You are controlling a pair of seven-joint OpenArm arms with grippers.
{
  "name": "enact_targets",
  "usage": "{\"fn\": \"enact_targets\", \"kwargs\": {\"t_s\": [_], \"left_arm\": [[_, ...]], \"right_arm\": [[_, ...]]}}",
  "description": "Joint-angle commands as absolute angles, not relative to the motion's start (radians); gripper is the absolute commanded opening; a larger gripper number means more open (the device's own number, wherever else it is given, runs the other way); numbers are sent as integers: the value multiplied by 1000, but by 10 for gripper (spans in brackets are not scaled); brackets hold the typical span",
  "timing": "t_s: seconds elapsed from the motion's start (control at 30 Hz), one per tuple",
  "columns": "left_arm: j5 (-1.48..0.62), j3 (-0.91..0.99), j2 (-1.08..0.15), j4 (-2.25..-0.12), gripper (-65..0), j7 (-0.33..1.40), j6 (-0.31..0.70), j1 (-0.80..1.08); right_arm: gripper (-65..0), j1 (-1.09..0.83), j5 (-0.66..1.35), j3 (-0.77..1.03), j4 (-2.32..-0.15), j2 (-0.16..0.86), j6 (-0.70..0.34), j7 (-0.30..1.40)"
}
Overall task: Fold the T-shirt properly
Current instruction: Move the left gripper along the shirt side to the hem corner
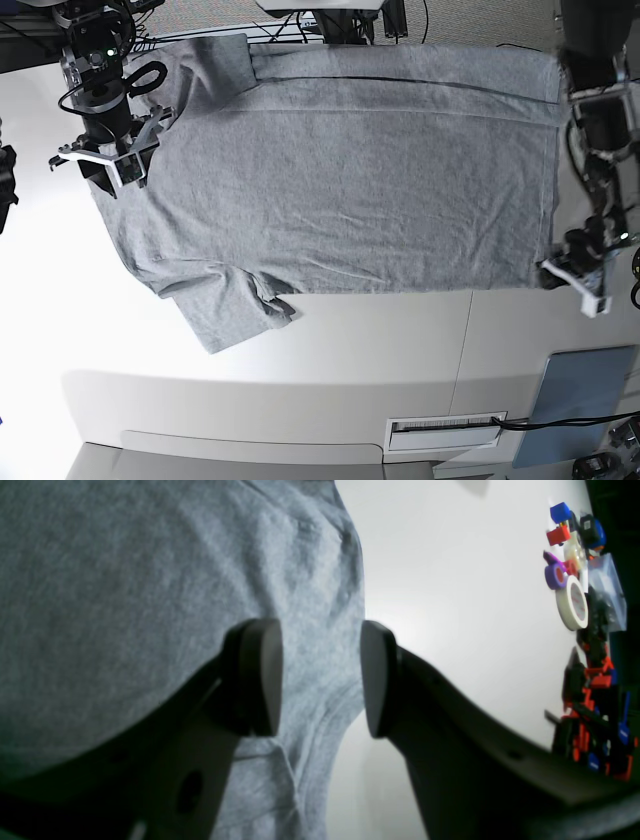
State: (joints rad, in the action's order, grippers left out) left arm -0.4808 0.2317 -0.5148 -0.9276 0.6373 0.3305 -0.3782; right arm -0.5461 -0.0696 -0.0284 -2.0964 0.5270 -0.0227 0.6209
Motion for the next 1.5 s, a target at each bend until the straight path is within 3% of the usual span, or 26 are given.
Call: {"fn": "enact_targets", "kwargs": {"t_s": [0.0,0.2,0.37,0.6,0.87,1.07,1.17,1.37,1.47], "left_arm": [[-465,215,-533,-917,-414,612,329,-420],[-332,107,-530,-820,-413,543,152,-487],[-345,106,-520,-812,-413,572,249,-493],[-369,106,-503,-807,-413,568,259,-493],[-313,106,-490,-724,-413,516,205,-493],[-317,106,-484,-704,-414,567,343,-493],[-318,106,-481,-704,-494,577,348,-493],[-316,106,-482,-704,-644,594,450,-493],[-313,106,-482,-704,-650,566,509,-493]], "right_arm": [[-393,-546,-75,-22,-2114,540,-12,612],[-393,-546,-102,-22,-2114,541,-12,652],[-393,-545,-105,-22,-2114,540,-11,641],[-393,-546,-105,-22,-2114,540,-11,644],[-393,-546,-105,-22,-2114,540,-11,655],[-393,-545,-105,-22,-2114,540,-11,653],[-393,-546,-105,-22,-2114,540,-11,652],[-393,-545,-106,-22,-2114,540,-12,585],[-393,-545,-105,-22,-2114,540,-12,569]]}}
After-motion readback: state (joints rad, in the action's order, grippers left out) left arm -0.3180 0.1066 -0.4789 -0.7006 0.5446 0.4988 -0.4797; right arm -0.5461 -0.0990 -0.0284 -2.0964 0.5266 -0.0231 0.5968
